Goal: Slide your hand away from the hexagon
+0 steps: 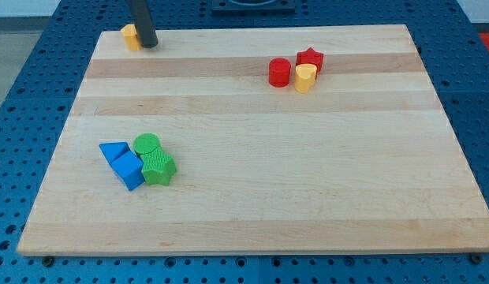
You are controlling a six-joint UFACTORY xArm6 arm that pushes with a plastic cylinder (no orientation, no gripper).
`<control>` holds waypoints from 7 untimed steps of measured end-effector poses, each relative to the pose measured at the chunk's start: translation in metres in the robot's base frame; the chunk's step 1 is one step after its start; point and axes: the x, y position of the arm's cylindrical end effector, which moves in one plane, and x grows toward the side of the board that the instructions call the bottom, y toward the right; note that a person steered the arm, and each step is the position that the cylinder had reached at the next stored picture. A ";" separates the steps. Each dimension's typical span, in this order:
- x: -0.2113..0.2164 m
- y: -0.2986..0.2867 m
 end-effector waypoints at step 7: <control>0.140 0.050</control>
